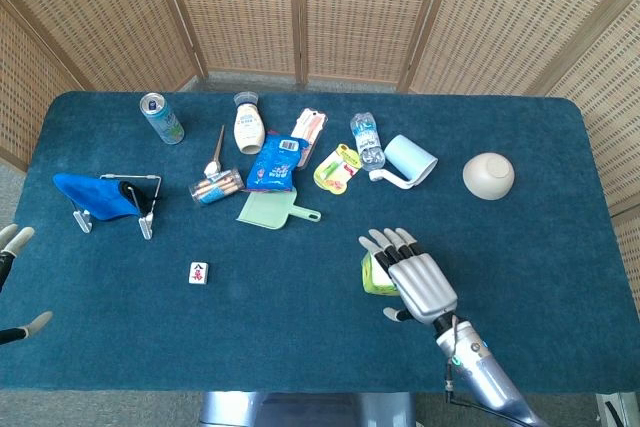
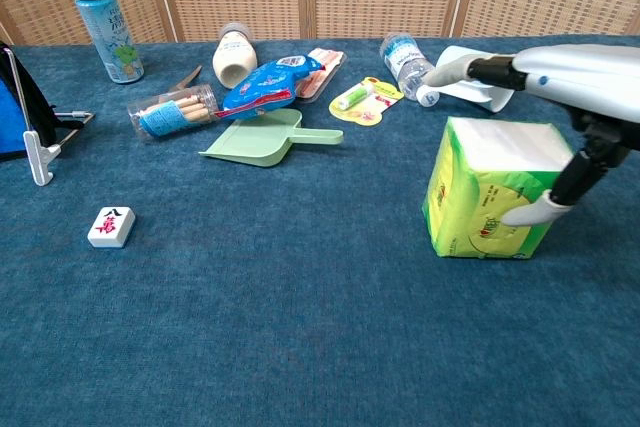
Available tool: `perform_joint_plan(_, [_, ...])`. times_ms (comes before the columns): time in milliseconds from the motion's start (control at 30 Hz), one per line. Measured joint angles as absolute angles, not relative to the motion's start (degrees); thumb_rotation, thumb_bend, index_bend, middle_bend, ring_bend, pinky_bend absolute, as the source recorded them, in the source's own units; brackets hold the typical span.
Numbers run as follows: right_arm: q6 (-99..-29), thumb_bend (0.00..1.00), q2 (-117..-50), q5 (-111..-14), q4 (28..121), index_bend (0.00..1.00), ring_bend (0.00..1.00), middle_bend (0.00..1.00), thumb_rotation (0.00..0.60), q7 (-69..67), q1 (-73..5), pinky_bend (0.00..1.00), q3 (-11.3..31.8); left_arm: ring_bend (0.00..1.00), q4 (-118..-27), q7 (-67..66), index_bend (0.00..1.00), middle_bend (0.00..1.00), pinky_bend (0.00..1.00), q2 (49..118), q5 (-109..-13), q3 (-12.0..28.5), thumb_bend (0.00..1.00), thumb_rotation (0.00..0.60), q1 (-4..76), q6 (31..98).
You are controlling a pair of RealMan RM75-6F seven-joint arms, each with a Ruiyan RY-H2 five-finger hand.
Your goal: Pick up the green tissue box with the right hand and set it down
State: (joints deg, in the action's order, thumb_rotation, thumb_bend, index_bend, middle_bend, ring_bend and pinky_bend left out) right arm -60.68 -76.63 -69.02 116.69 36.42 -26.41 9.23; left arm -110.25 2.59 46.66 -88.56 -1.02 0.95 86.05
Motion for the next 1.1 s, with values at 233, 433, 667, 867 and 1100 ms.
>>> perform_joint_plan(233, [-60.8,0.00,-80.6,-64.7,112.9,0.00,0.00,0.07,0.600,38.9,-29.6,0.07,10.2,0.00,-110.1,2.8,0.00,0.00,0.00,46.6,-88.6,-1.1,0.08,0.600,1.1,85.7])
perform_joint_plan(433, [-63.3,0.00,-83.5,-64.3,109.8,0.21,0.15,0.26,0.600,42.1,-31.3,0.20,9.2,0.00,-110.1,3.1,0.00,0.00,0.00,46.5,-88.6,-1.1,0.08,0.600,1.1,85.8])
perform_joint_plan(667, [-65.0,0.15,-84.1,-67.6,109.2,0.40,0.31,0.40,0.600,41.4,-31.3,0.33,7.8,0.00,-110.0,3.3,0.00,0.00,0.00,46.5,-88.7,-1.1,0.08,0.600,1.1,85.8])
perform_joint_plan(867, [-66.2,0.23,-84.2,-71.4,108.2,0.48,0.38,0.47,0.600,39.2,-31.0,0.40,6.3,0.00,-110.0,3.5,0.00,0.00,0.00,46.4,-88.8,-1.1,0.08,0.600,1.0,86.0])
perform_joint_plan(1100, [-66.7,0.25,-84.3,-75.9,105.8,0.52,0.41,0.50,0.600,36.1,-31.0,0.43,5.3,0.00,-110.0,3.5,0.00,0.00,0.00,46.4,-89.1,-1.2,0.08,0.600,1.0,86.0])
